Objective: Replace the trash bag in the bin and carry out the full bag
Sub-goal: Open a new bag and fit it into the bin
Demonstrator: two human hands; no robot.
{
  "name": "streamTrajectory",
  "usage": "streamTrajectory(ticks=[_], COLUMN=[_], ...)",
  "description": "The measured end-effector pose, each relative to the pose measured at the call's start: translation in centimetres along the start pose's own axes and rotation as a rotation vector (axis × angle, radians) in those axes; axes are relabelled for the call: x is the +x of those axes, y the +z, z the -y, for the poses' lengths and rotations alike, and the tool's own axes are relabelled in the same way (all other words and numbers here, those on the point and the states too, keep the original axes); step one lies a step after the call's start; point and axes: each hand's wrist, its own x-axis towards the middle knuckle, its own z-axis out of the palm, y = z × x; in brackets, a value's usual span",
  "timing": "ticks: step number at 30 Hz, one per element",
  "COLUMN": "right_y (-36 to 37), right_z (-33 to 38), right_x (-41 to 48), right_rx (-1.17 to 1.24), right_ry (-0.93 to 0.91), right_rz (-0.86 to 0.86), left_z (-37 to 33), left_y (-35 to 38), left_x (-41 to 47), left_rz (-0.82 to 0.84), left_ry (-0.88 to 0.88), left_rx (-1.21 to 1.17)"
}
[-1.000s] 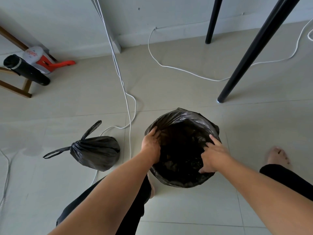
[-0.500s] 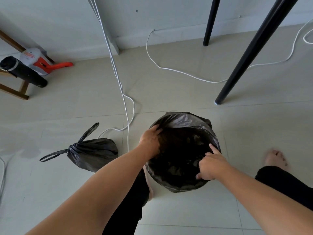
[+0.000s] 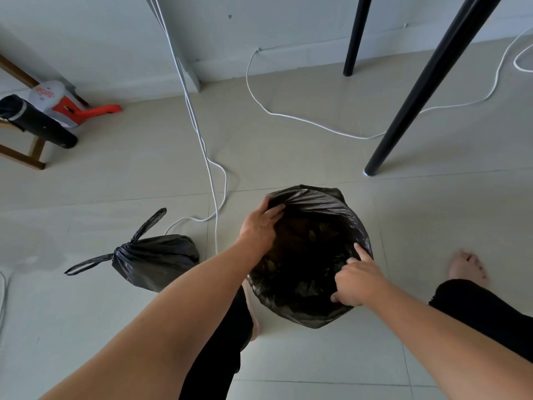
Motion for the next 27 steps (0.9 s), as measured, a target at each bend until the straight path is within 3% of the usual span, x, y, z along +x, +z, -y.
streamTrajectory(ticks=[4, 6, 9, 12, 16, 23, 27], right_y=[-1.4, -2.3, -2.9, -2.2, 0.1, -1.3, -2.1], right_z=[-1.4, -1.3, 0.2, 1.5, 0.3, -1.6, -1.7], right_x=[-0.1, 0.1, 0.4, 0.4, 0.0, 0.8, 0.5], right_rx=[-0.017, -0.023, 0.057, 0.130, -0.016, -0.181, -0.143], right_ry=[-0.041, -0.029, 0.004, 0.058, 0.090, 0.068, 0.034], right_rz=[-0.027, -0.109, -0.155, -0.026, 0.146, 0.189, 0.056], left_z=[-1.5, -2.2, -2.3, -1.3, -0.1, -1.4, -1.6], left_y=[0.6, -0.4, -1.6, -1.9, 0.3, 2.6, 2.0], left_x=[-1.0, -1.2, -0.6, 0.4, 0.5, -0.7, -0.8], left_rz=[-0.006, -0.141, -0.316, -0.204, 0.020, 0.101, 0.105], left_ry=[-0.056, -0.053, 0.108, 0.087, 0.027, -0.066, -0.056], left_rx=[-0.018, -0.097, -0.138, -0.147, 0.009, 0.065, -0.065])
